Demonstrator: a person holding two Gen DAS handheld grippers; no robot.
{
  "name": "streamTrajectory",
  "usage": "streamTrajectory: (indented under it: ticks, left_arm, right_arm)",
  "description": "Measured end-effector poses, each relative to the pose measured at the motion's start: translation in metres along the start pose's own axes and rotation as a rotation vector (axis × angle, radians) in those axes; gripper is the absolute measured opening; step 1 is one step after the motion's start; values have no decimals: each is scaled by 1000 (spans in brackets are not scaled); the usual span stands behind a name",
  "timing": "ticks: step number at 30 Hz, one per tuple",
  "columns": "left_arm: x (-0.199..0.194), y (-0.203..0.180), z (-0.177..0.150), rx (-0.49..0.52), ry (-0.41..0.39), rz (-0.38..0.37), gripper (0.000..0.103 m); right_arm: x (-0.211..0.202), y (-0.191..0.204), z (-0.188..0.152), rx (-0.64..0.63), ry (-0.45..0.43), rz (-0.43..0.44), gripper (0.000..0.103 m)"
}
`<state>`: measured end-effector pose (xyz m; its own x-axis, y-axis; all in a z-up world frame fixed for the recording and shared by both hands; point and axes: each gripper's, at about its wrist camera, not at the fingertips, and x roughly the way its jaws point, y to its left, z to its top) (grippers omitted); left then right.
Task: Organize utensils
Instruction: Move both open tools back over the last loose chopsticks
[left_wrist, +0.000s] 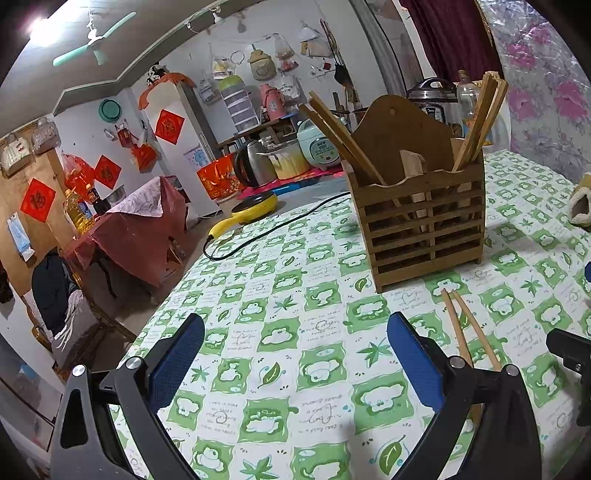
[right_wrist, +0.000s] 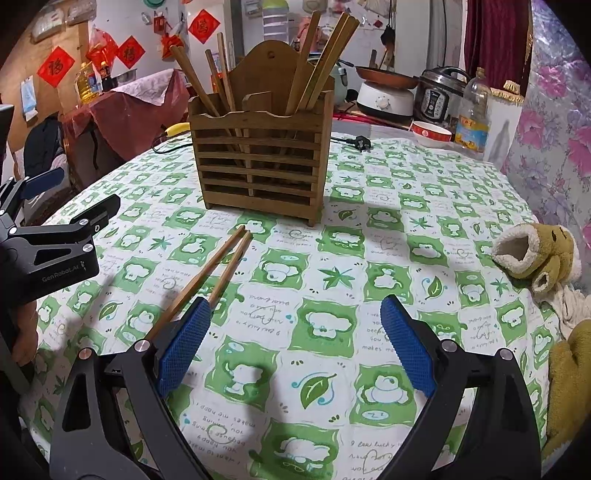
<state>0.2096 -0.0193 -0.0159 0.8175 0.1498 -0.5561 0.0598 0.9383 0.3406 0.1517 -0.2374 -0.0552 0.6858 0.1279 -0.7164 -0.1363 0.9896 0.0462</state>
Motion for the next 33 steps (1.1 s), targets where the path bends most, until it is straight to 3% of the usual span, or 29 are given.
streamTrajectory:
  ticks: [21,33]
  left_arm:
    - [0,4,-7,2,20,4,97]
    - [4,19,-12,-20,54,-4,97]
  right_arm:
    - [-4,12,-12,-51,27,25,90]
    - [-4,30,-21,-150,81,116,93]
